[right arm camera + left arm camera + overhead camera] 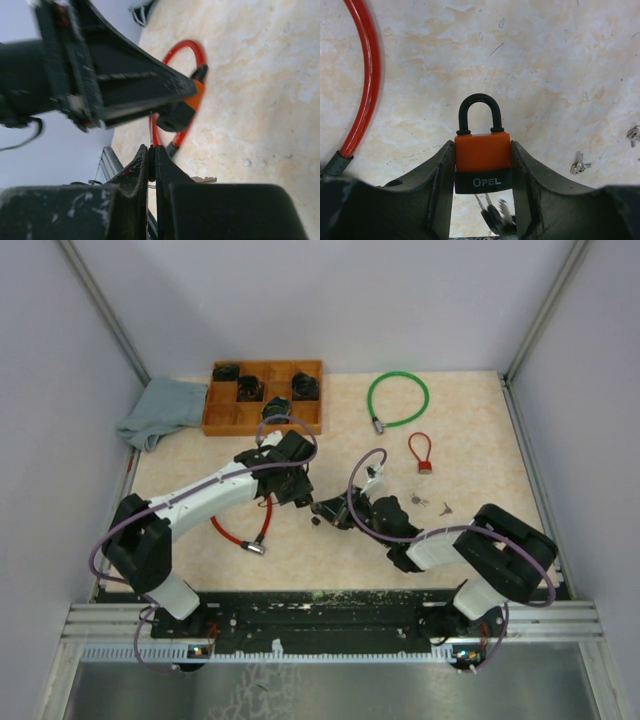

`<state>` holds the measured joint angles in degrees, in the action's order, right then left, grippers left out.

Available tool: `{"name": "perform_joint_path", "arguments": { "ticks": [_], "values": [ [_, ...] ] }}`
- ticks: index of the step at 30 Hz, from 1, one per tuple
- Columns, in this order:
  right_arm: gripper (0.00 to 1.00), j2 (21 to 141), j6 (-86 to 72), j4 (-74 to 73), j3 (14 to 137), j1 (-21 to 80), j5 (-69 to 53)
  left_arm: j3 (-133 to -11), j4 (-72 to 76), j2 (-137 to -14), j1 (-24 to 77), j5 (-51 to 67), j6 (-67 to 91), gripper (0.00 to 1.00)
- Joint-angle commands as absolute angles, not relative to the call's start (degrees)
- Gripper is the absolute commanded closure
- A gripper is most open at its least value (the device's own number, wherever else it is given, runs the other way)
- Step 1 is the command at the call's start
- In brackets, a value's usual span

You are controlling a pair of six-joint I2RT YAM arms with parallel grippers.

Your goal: Unlock with the key

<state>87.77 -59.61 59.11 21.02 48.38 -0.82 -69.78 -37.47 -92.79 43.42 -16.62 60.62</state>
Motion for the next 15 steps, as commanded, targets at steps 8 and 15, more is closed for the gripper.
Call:
{"name": "perform_joint_path", "arguments": {
  "ticks": [8, 15],
  "values": [
    [1.0, 81.13, -58.27, 61.95, 22.36, 50.53, 2.68, -65.05, -35.16, -89.24, 44.3, -20.14, 60.82, 1.0],
    [1.0, 82.52, -59.42, 60.35, 22.93, 50.83, 1.89, -64.77, -34.61, -87.65, 46.12, -23.44, 60.78, 1.0]
  ]
}}
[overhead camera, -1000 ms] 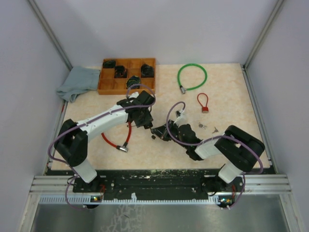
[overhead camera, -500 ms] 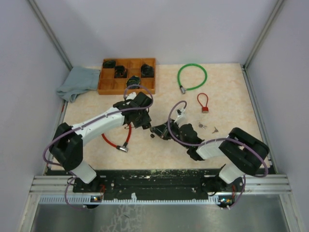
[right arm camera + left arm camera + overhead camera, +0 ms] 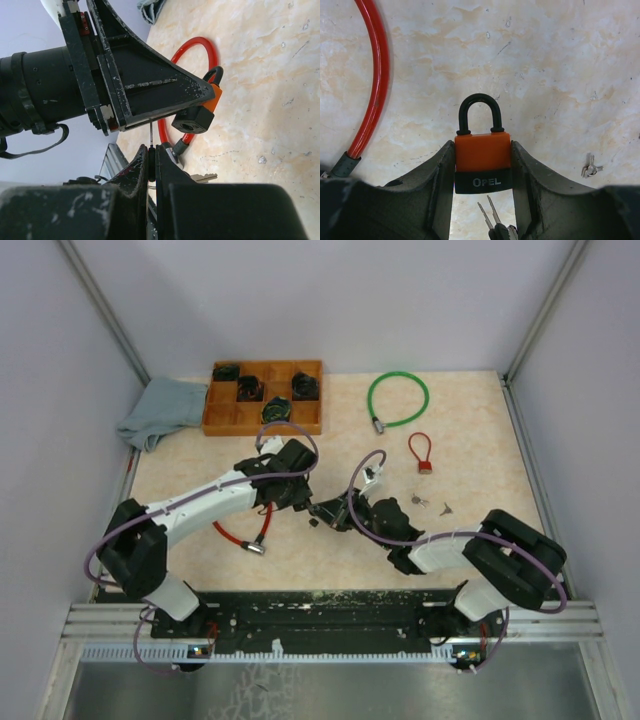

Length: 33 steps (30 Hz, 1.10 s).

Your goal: Unlock with the key

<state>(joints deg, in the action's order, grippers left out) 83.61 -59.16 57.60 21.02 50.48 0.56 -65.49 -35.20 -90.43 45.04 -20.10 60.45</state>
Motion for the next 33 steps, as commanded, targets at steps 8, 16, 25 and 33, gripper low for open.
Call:
{"name": "perform_joint_path", "arguments": {
  "ticks": [8, 16, 25, 33],
  "values": [
    [1.0, 84.02, -59.72, 59.58, 22.51, 51.41, 0.63, -64.92, -34.39, -87.11, 46.66, -25.47, 60.15, 1.0],
    [1.0, 86.75, -60.75, 59.27, 23.1, 51.44, -1.32, -64.19, -32.42, -85.23, 47.66, -27.33, 59.23, 1.0],
    [1.0, 87.45, -61.12, 63.02, 22.43, 51.42, -0.01, -62.85, -30.39, -83.5, 49.11, -28.41, 58.61, 1.0],
    [1.0, 88.74, -62.29, 64.14, 22.42, 51.42, 0.0, -62.67, -30.32, -82.91, 50.31, -30.15, 58.56, 1.0]
  ]
}}
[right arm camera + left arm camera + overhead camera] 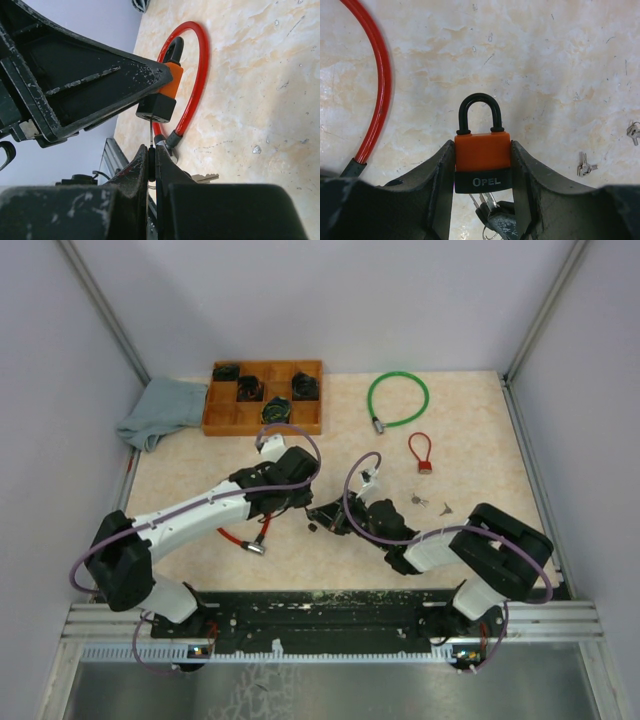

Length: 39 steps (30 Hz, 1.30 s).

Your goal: Unlock with the key

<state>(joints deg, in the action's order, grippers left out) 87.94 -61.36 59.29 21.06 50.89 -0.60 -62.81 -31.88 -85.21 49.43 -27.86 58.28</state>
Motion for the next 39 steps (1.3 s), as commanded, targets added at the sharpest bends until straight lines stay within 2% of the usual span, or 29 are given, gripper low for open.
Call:
{"name": "perform_joint_path", "arguments": {
  "ticks": [1, 39],
  "values": [
    [1.0, 88.72, -62.43, 64.19, 22.27, 51.42, 0.11, -62.58, -30.32, -82.88, 50.45, -30.48, 58.55, 1.0],
    [1.0, 86.75, -65.3, 62.54, 20.29, 51.42, 3.63, -60.62, -29.43, -81.16, 52.44, -35.67, 61.42, 1.0]
  ]
}}
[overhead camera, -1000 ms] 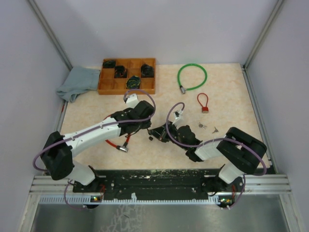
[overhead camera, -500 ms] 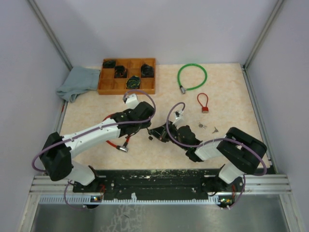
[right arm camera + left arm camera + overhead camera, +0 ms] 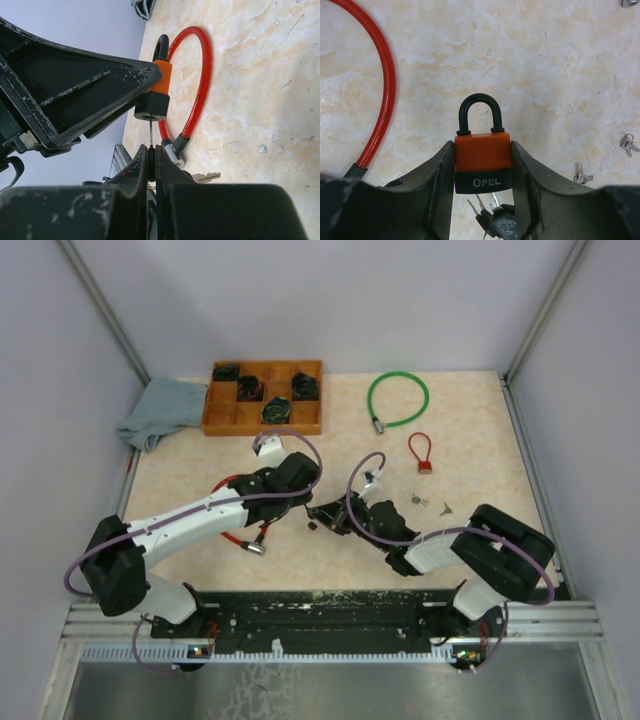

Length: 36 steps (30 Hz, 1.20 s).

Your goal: Unlock with the key

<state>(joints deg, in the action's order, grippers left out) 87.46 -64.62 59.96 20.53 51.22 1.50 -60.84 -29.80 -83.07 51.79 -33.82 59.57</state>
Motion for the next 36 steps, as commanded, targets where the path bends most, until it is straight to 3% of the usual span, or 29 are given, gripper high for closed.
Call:
{"name": "perform_joint_path", "arguments": {
  "ticks": [1, 29, 36],
  "values": [
    [1.0, 87.01, -65.45, 62.85, 20.37, 51.42, 3.64, -60.72, -29.44, -81.25, 52.61, -35.62, 61.43, 1.0],
    [1.0, 90.48, -62.57, 68.85, 21.12, 50.89, 7.98, -57.85, -29.88, -78.02, 56.13, -32.99, 66.35, 1.0],
    [1.0, 94.06, -54.17, 82.55, 18.62, 50.89, 10.17, -55.47, -30.36, -78.92, 56.25, -25.47, 73.54, 1.0]
  ]
}}
